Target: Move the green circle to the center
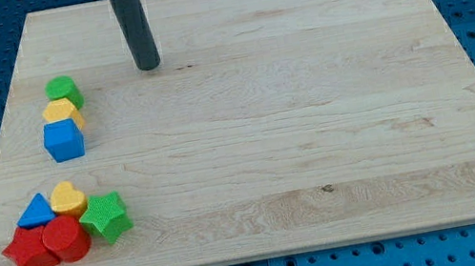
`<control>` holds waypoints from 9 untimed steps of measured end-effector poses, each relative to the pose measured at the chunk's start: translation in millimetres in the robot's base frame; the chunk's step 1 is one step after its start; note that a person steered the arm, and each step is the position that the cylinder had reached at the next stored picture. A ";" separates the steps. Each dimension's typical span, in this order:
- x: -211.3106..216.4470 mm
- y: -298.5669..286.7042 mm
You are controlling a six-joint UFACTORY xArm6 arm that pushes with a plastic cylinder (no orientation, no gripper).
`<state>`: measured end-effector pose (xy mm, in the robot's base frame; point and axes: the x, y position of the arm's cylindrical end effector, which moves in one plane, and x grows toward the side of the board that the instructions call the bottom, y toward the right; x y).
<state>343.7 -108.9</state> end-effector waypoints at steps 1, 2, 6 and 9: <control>-0.1 0.0; -0.2 0.4; -39.6 -154.3; 31.9 -167.0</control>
<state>375.6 -275.8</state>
